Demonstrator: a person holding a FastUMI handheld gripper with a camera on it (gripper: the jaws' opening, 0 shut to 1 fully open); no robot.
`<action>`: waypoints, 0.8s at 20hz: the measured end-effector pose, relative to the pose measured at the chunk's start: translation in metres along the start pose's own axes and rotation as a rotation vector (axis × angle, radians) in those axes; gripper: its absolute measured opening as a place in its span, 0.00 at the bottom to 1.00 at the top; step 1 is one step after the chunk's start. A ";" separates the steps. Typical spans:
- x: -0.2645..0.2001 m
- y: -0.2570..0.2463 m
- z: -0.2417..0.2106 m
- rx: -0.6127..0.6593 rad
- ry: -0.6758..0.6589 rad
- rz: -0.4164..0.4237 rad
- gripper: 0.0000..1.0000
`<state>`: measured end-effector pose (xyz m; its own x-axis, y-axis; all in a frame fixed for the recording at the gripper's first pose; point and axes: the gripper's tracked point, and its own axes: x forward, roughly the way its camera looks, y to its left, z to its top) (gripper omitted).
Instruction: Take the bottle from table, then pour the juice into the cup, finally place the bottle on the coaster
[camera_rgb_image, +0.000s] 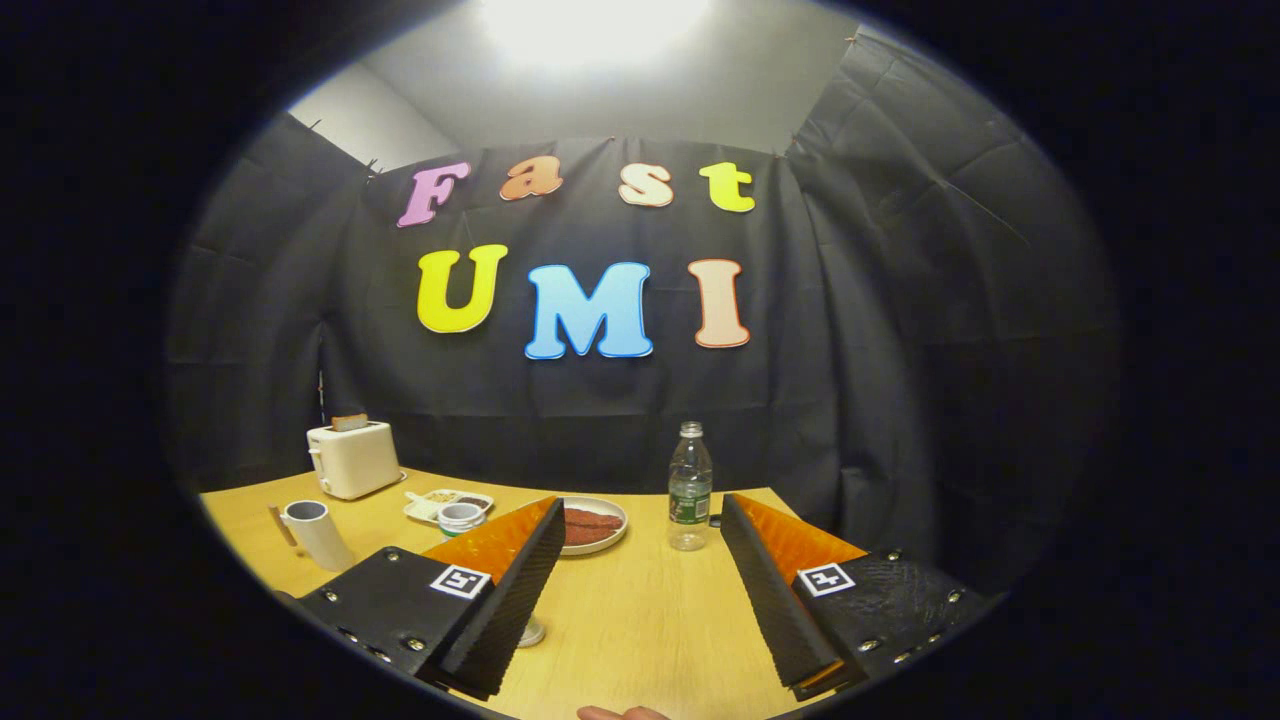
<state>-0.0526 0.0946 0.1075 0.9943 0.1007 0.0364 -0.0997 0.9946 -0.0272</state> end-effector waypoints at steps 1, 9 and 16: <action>-0.004 0.010 -0.001 0.009 0.005 0.019 0.96; 0.000 0.063 -0.056 -0.018 0.081 0.120 0.96; 0.031 0.086 -0.098 -0.044 0.136 0.140 0.96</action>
<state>-0.0265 0.1813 0.0085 0.9672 0.2307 -0.1061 -0.2384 0.9689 -0.0664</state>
